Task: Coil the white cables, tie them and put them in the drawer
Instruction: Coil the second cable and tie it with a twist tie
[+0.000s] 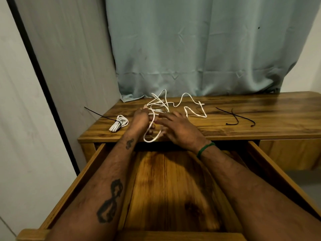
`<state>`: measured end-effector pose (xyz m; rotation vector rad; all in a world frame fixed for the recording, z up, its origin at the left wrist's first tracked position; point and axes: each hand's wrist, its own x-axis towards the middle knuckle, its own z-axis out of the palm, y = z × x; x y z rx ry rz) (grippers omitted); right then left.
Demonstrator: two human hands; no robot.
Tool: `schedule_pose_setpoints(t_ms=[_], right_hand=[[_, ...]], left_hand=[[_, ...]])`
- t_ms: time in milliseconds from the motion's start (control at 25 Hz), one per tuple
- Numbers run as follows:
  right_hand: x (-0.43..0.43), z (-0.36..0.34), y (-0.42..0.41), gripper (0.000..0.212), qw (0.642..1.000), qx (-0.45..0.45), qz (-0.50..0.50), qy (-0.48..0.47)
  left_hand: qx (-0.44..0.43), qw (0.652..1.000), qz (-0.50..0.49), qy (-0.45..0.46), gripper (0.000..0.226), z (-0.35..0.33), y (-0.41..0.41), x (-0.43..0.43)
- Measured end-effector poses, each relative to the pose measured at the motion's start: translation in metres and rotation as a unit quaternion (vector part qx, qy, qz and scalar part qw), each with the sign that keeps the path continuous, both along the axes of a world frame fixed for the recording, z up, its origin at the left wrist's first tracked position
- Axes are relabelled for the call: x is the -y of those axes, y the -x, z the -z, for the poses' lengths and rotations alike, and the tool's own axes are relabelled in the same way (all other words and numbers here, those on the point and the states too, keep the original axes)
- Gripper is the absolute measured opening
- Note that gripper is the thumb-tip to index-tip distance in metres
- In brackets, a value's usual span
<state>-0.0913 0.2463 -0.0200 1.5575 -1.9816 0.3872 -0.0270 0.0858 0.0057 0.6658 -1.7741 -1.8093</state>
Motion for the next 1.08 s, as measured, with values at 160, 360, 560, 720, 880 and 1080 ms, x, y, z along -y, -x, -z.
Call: schedule_pose_setpoints(t_ms=[160,360,560,720,880,1080], right_hand=[[-0.012,0.000,0.019,0.053,0.989,0.046,0.138,0.005],[-0.017,0.014,0.025,0.022,0.972,0.207,0.110,0.013],[-0.008,0.007,0.021,0.020,0.934,0.267,0.142,0.193],[-0.002,0.006,0.026,0.027,0.882,0.353,0.144,0.278],[0.000,0.006,0.021,0.025,0.886,0.344,0.143,0.277],[0.001,0.004,0.016,0.027,0.881,0.358,0.137,0.277]], left_hand=[[0.047,0.996,0.070,0.008,0.037,-0.001,-0.011,-0.006],[0.094,0.982,0.125,0.104,0.035,-0.002,-0.013,-0.019],[0.047,0.982,0.167,0.069,0.035,-0.006,-0.021,-0.023],[0.055,0.963,0.203,0.167,0.044,-0.010,-0.024,-0.021],[0.135,0.925,0.234,0.268,0.060,-0.022,-0.036,-0.032],[0.242,0.804,0.219,0.497,0.023,-0.023,-0.029,-0.024]])
